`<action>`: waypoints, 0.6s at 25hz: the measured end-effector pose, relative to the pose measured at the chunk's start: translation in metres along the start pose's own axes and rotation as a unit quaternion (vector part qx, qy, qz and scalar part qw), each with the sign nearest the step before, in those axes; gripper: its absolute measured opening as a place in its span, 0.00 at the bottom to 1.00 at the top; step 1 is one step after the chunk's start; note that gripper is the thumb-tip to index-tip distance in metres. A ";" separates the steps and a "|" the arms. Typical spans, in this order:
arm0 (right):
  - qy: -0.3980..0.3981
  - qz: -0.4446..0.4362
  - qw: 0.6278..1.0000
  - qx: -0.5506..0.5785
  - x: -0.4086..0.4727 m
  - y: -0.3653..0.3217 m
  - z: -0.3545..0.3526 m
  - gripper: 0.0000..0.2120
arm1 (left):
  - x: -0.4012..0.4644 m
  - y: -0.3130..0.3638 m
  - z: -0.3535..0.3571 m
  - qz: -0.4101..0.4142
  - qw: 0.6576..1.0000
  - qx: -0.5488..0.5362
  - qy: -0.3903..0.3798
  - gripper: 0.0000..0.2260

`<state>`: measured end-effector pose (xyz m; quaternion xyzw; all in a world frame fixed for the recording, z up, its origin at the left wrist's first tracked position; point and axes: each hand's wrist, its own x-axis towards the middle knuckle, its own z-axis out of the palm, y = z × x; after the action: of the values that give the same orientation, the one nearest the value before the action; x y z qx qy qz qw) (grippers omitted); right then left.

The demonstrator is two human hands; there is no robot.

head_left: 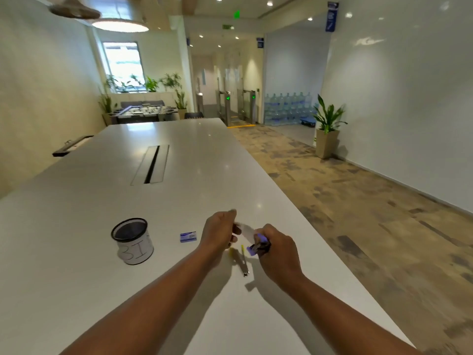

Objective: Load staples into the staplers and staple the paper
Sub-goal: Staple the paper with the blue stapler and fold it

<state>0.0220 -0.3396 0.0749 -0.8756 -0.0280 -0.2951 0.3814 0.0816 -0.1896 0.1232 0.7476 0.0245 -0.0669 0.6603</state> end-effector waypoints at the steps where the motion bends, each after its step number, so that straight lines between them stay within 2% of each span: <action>1: 0.009 0.057 0.995 0.081 0.002 -0.010 0.004 0.18 | -0.006 0.001 -0.011 0.018 1.000 -0.015 0.016 0.17; 3: 0.017 0.159 0.961 0.227 0.008 -0.027 0.013 0.14 | -0.015 0.002 -0.030 0.035 0.997 -0.066 0.008 0.18; 5: -0.005 0.231 0.919 0.320 0.014 -0.045 0.020 0.10 | -0.020 -0.001 -0.044 0.025 0.992 -0.122 -0.015 0.15; 9: -0.035 0.254 0.873 0.415 0.014 -0.072 0.028 0.08 | -0.028 -0.004 -0.065 0.075 0.991 -0.103 0.039 0.06; 13: -0.057 0.238 0.892 0.379 0.018 -0.082 0.030 0.05 | -0.037 -0.004 -0.082 0.097 0.991 -0.071 0.053 0.07; 15: -0.069 0.230 0.899 0.366 0.021 -0.084 0.028 0.01 | -0.039 -0.003 -0.088 0.105 0.991 -0.078 0.032 0.08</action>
<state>0.0299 -0.2646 0.1264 -0.6742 0.0416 -0.1065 0.7296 0.0482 -0.0998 0.1357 0.6937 -0.0281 0.0286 0.7192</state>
